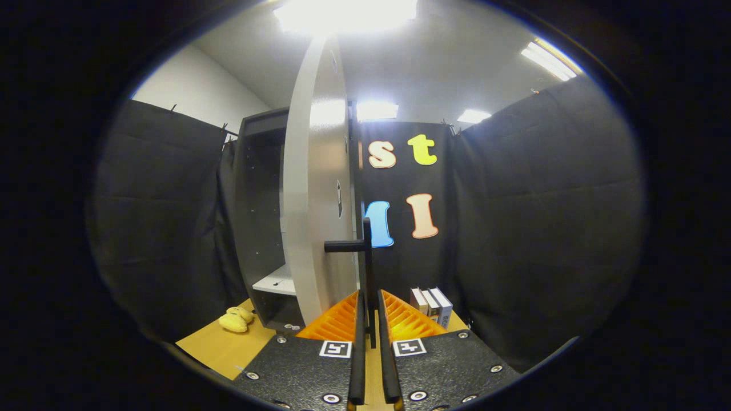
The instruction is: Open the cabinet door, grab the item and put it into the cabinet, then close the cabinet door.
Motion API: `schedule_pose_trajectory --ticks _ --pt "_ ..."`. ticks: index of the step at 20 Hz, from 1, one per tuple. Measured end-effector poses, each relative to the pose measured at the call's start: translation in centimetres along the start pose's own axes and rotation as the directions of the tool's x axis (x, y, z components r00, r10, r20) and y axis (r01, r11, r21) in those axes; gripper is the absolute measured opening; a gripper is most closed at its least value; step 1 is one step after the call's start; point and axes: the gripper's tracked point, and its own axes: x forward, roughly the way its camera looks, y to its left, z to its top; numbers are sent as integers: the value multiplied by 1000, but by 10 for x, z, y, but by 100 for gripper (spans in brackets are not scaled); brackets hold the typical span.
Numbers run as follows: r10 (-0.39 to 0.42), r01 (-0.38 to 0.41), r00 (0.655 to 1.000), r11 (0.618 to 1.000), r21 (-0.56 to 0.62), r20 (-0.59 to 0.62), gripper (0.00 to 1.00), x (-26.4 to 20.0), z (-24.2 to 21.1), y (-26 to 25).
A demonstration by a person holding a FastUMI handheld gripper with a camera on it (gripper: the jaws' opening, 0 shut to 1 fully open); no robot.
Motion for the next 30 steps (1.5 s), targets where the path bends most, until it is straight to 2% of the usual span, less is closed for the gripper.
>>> schedule_pose_trajectory --ticks 1,3,5,6,10,13,15,19,23,30 --pt "7 -8 999 1000 25 31 12 -12 10 2" --pt "14 -20 996 998 66 91 20 -26 22 9" --pt "-25 16 992 997 74 127 29 -35 22 10" --pt "-14 2 988 997 78 152 32 -39 22 16" --pt "73 -95 976 990 102 204 64 -57 12 73" --pt "137 -149 980 986 76 147 88 -45 -23 113" --pt "179 -190 978 977 98 109 93 -41 -48 137" --pt "225 -228 973 969 96 42 93 -22 -99 174" --pt "292 -293 956 951 103 28 94 -26 -140 221" --pt "338 -334 940 940 68 -50 94 -23 -230 280"
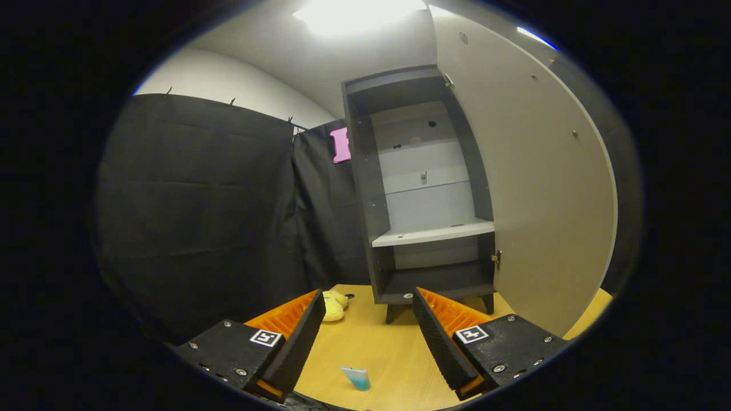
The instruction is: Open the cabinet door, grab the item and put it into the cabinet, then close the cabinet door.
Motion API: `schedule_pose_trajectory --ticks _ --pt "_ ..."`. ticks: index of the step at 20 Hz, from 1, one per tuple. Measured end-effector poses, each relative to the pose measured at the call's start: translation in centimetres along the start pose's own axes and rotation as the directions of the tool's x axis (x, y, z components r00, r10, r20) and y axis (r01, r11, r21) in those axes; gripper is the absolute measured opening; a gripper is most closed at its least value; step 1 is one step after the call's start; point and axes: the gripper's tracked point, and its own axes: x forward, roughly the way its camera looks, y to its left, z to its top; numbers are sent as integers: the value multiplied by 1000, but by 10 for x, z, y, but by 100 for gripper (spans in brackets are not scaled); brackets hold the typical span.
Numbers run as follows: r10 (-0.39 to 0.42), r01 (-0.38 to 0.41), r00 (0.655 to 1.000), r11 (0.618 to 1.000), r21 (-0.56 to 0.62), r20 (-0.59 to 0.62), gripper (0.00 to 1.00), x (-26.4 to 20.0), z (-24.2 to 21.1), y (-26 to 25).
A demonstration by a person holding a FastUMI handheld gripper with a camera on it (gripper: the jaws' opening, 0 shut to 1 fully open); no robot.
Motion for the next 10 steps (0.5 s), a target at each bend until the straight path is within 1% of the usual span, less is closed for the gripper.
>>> schedule_pose_trajectory --ticks 6,10 --pt "-17 11 990 999 -45 -137 94 25 -89 16" --pt "-34 20 977 998 -67 -212 94 39 -135 19"
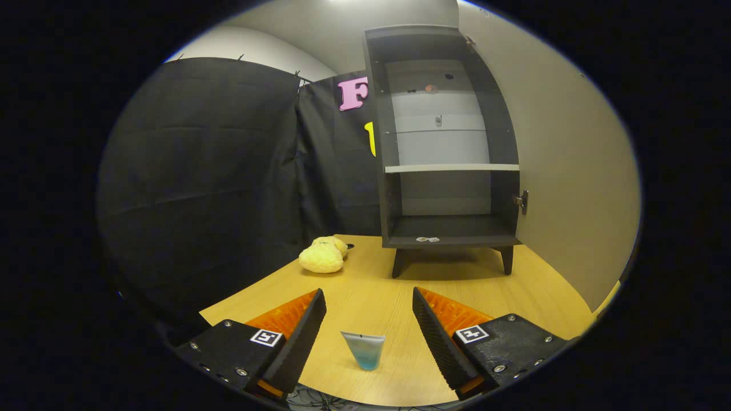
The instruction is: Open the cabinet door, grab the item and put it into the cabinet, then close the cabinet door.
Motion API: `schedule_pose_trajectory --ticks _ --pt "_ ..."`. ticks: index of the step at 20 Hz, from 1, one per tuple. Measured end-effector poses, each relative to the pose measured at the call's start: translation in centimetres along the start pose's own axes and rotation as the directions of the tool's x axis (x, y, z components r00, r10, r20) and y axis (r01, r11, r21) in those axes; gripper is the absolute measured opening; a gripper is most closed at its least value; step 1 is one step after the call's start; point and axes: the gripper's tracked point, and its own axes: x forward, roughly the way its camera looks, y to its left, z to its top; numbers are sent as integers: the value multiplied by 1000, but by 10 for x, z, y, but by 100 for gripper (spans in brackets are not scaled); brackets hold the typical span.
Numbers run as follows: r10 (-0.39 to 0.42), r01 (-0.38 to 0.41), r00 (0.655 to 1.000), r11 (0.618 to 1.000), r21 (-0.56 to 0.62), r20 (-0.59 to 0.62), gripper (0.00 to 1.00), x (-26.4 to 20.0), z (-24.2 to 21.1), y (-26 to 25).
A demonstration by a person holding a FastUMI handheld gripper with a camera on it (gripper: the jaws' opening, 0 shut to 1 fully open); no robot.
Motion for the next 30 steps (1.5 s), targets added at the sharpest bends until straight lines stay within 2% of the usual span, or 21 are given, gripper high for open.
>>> schedule_pose_trajectory --ticks 8,13,16,18,19,24,30 --pt "-26 25 988 1000 -11 -151 92 29 -65 -2" --pt "-37 42 965 999 15 -261 79 32 -102 -3" --pt "-30 35 955 999 11 -295 75 31 -113 -2" --pt "-28 30 953 1000 2 -301 69 31 -113 -3" --pt "-27 27 951 1000 -4 -308 52 30 -112 -4" --pt "-1 4 956 1000 7 -292 50 26 -88 -7" --pt "-6 7 976 1000 -1 -218 50 29 -26 -25"
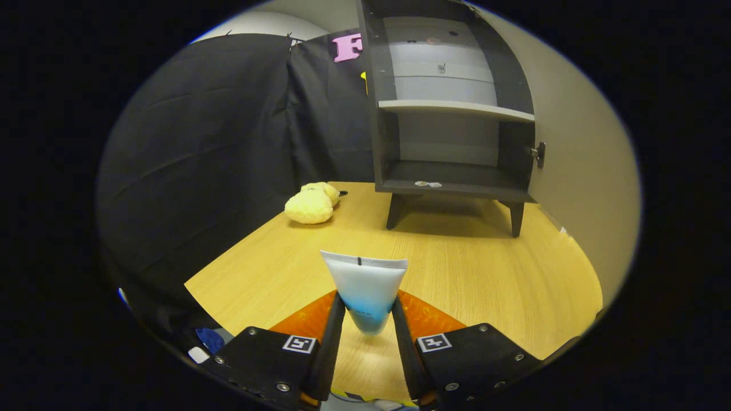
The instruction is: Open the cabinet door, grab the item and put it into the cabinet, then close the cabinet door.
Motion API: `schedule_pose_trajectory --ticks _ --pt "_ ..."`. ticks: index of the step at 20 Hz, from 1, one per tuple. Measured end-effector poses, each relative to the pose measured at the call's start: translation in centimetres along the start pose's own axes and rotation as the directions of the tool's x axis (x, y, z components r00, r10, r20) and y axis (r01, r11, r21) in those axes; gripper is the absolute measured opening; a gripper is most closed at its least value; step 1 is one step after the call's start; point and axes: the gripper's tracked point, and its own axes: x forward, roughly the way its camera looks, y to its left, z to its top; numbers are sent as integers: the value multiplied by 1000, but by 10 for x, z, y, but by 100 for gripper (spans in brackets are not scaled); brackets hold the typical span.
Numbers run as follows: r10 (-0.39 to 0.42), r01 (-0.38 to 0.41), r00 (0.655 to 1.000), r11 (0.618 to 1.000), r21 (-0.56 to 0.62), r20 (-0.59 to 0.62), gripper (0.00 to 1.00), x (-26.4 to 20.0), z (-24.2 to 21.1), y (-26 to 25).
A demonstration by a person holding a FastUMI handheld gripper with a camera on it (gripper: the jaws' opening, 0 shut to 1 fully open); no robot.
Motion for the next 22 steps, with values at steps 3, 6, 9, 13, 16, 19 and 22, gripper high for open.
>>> schedule_pose_trajectory --ticks 3,6,9,13,16,19,22 --pt "-12 13 998 1000 -7 55 50 -3 38 -12" --pt "-28 27 995 1000 12 94 50 -4 74 -24" --pt "-48 47 989 999 11 138 50 -3 112 -38" --pt "-72 68 981 997 26 180 50 4 162 -55" --pt "-91 81 974 995 58 207 50 15 202 -70" --pt "-109 93 966 993 76 234 50 25 239 -85" --pt "-116 94 961 991 99 251 50 39 272 -96"
